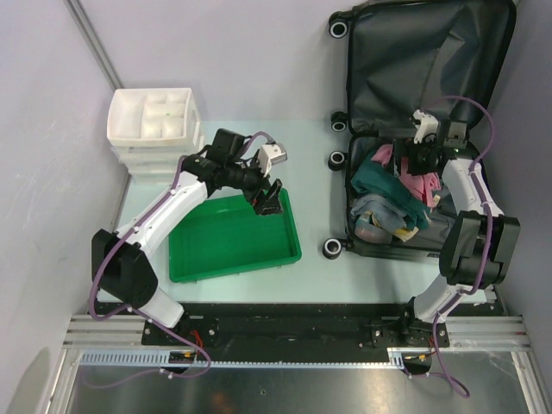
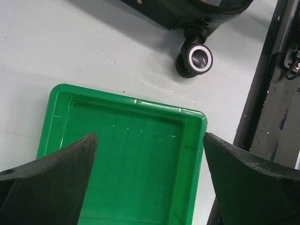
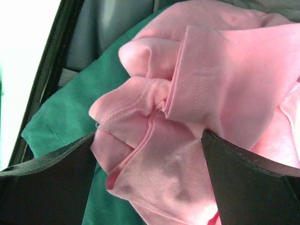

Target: Open, take out, and arrange the luggage

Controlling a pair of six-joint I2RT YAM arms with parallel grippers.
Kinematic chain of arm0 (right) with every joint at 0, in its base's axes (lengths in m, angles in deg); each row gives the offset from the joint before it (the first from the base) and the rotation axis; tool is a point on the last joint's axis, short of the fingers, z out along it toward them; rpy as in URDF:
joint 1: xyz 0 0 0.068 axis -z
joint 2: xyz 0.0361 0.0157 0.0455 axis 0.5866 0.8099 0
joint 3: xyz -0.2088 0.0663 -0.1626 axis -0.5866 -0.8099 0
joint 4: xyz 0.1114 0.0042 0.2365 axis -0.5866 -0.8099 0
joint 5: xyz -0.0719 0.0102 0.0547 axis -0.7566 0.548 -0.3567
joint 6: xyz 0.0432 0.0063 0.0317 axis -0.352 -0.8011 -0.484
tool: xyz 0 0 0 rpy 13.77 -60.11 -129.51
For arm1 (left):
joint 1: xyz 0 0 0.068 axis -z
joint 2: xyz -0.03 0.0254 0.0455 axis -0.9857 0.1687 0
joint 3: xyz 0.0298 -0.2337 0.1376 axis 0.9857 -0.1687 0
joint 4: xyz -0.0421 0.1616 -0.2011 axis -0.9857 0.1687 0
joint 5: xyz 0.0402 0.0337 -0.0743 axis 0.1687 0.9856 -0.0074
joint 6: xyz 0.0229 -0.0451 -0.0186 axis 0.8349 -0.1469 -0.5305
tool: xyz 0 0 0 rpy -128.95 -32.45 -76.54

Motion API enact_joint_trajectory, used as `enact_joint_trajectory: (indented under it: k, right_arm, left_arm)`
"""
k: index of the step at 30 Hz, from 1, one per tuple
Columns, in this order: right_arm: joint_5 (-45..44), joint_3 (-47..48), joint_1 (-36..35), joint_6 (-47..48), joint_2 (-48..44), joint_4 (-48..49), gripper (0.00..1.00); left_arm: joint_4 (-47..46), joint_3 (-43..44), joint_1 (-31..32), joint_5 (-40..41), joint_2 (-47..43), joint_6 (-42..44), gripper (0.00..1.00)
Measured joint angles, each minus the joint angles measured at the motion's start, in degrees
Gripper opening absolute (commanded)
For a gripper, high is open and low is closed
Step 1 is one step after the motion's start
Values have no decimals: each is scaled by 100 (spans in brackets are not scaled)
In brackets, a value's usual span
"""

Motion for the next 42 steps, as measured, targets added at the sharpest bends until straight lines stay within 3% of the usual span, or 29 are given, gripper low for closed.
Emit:
enact_joint_trajectory:
  k: [6, 14, 24, 27, 37, 39, 42]
  right_arm:
    - [-389, 24, -431, -101, -17, 249, 94]
    - [-1869, 149, -1340, 74, -184, 942, 100]
    - [-2599, 625, -1257, 256, 664, 905, 95]
    - [-2452, 691, -1154, 249, 933, 702, 87]
    - [-1423, 1108, -452, -15, 951, 254, 29]
    - [-1235, 1115, -319, -55, 817, 212, 23]
    - [-887, 1152, -114, -122, 575, 122, 7]
  left_arm:
    - [0, 0, 0, -2, 0, -4, 100]
    - [0, 2, 0, -2, 0, -2, 100]
    - [0, 2, 0, 2, -2, 7, 100]
    - [0, 0, 0, 4, -26, 15, 100]
    - [-2, 0, 0, 7, -168, 13, 100]
    - [-2, 0, 0, 7, -173, 9, 100]
    - [-2, 0, 0, 7, -179, 2, 100]
